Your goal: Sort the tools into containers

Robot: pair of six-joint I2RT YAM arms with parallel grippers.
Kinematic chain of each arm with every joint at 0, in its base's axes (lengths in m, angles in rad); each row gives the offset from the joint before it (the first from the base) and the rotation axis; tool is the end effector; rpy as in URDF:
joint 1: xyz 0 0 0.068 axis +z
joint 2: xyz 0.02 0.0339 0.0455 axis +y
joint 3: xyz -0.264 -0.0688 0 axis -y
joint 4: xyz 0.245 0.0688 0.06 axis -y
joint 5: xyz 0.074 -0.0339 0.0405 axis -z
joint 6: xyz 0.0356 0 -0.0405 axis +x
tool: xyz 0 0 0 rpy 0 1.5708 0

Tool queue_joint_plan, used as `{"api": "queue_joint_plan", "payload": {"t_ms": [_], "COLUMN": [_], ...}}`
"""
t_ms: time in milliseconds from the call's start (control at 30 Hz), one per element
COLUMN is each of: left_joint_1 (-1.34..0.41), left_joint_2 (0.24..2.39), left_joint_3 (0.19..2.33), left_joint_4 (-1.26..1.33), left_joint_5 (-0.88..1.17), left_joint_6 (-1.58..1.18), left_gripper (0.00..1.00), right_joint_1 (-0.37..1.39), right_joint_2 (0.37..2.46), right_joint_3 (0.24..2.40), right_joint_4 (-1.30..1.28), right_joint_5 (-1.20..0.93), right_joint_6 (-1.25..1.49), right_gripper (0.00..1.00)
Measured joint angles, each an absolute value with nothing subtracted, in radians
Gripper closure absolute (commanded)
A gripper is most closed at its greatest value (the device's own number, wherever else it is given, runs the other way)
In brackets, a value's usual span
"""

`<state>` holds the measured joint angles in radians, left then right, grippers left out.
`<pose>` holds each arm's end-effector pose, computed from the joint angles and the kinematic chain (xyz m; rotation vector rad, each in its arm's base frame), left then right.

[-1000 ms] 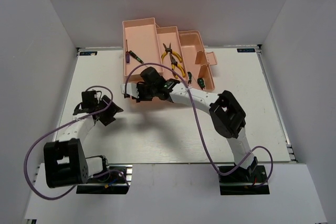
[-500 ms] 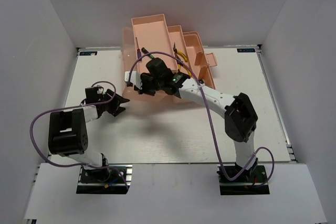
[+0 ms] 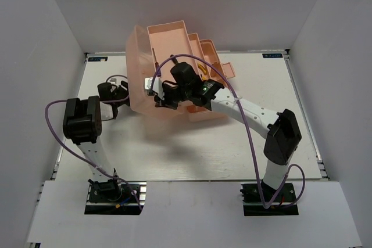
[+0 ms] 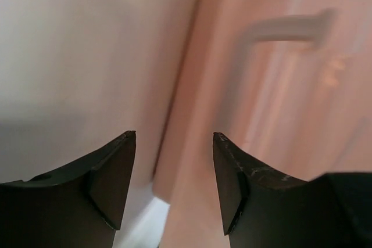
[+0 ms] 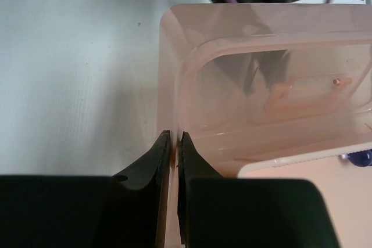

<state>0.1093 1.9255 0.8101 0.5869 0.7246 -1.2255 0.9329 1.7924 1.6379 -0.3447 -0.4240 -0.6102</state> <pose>0.3607 0.0158 0.1167 -0.9985 2.0506 -1.3941 0.2400 0.3484 0.3417 -1.6297 1.2968 0.6359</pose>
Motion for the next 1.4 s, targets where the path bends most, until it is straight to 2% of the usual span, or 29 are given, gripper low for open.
{"api": "queue_joint_plan", "payload": {"t_ms": [133,167,267,333,467,567,667,700,733,767,900,1067,1233,1400], "left_joint_1": [0.096,0.096,0.088,0.084,0.073,0.070,0.070,0.070,0.069,0.069,0.068,0.068,0.056,0.019], "left_joint_2": [1.972,1.980,1.990,1.990,1.990,1.990,1.990,1.990,1.990,1.990,1.990,1.990,1.990,1.984], "left_joint_3": [0.893,0.907,0.928,0.932,0.933,0.933,0.933,0.933,0.933,0.933,0.956,1.069,1.261,1.367], "left_joint_4": [0.662,0.671,0.680,0.682,0.682,0.681,0.680,0.679,0.677,0.673,0.637,0.517,0.350,0.271], "left_joint_5": [0.760,0.770,0.772,0.776,0.783,0.786,0.786,0.786,0.786,0.786,0.786,0.783,0.787,0.797], "left_joint_6": [-1.248,-1.257,-1.263,-1.269,-1.277,-1.280,-1.281,-1.282,-1.282,-1.283,-1.278,-1.214,-1.105,-1.045], "left_gripper": [0.35,0.35,0.35,0.35,0.35,0.35,0.35,0.35,0.35,0.35,0.35,0.36,0.36,0.36], "right_joint_1": [0.933,0.933,0.929,0.935,0.948,0.948,0.943,0.942,0.939,0.937,0.894,0.621,0.347,0.241], "right_joint_2": [1.785,1.780,1.771,1.763,1.726,1.663,1.565,1.531,1.501,1.481,1.477,1.722,1.918,1.991], "right_joint_3": [1.625,1.622,1.622,1.630,1.666,1.666,1.629,1.615,1.603,1.598,1.612,1.819,1.848,1.784], "right_joint_4": [-0.343,-0.343,-0.344,-0.342,-0.344,-0.349,-0.302,-0.283,-0.258,-0.237,-0.123,-0.173,-0.375,-0.561], "right_joint_5": [-0.440,-0.439,-0.439,-0.460,-0.483,-0.479,-0.430,-0.405,-0.365,-0.335,-0.079,0.158,0.215,0.135], "right_joint_6": [-0.612,-0.613,-0.617,-0.625,-0.639,-0.642,-0.661,-0.671,-0.682,-0.698,-0.722,-0.630,-0.512,-0.422], "right_gripper": [1.00,0.96,0.50,0.40,0.39,0.44,0.60,0.68,0.91,1.00,1.00,1.00,1.00,1.00]}}
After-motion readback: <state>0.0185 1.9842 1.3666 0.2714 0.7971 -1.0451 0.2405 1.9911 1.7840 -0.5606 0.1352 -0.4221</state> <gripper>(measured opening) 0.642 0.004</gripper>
